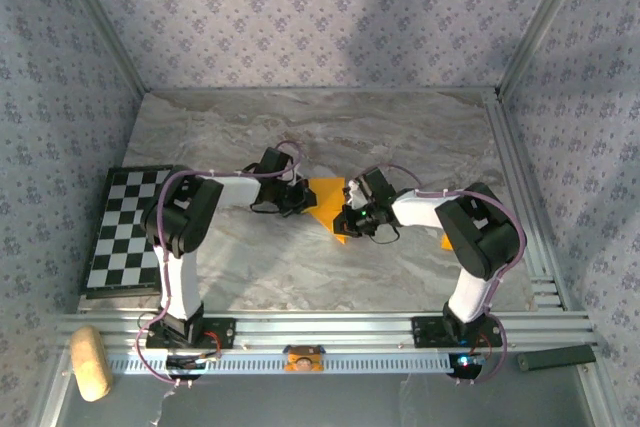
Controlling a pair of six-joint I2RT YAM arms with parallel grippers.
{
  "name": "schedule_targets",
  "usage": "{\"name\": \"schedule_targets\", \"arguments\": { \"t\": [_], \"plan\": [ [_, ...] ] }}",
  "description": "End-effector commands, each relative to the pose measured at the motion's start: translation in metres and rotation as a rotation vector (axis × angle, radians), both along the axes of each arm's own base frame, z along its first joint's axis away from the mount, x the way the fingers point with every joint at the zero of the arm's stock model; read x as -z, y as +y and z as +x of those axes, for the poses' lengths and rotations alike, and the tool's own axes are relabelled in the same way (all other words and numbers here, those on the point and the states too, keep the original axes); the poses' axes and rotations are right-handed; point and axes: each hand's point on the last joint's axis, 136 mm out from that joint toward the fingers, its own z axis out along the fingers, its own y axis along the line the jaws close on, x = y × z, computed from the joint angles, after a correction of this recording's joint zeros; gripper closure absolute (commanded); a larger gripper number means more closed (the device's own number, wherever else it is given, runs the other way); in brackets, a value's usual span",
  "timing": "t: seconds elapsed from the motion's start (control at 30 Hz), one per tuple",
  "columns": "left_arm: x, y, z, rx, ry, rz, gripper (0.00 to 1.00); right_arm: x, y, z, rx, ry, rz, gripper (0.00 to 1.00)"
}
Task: Fold a paper plane with a square sheet of paper (pick it up from the middle)
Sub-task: Third fold the triangle at the center of the table.
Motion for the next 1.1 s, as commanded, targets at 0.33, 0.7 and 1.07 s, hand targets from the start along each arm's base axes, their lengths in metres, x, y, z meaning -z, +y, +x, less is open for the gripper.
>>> {"name": "schedule_targets", "arguments": {
  "t": [0.33, 0.7, 1.07],
  "plan": [
    [-0.021, 0.03, 0.028, -0.094, -0.105, 0.103, 0.95, 0.03, -0.025, -0.026, 0.007, 0.127, -0.104, 1.0],
    [-0.034, -0.014, -0.019, 0.028, -0.094, 0.041, 0.94, 0.029, -0.024, -0.022, 0.013, 0.123, -0.099, 1.0],
    [0.02, -0.002, -0.029, -0.021, 0.014, 0.126, 0.98, 0.034, -0.027, -0.025, 0.014, 0.135, -0.113, 1.0]
  ]
}}
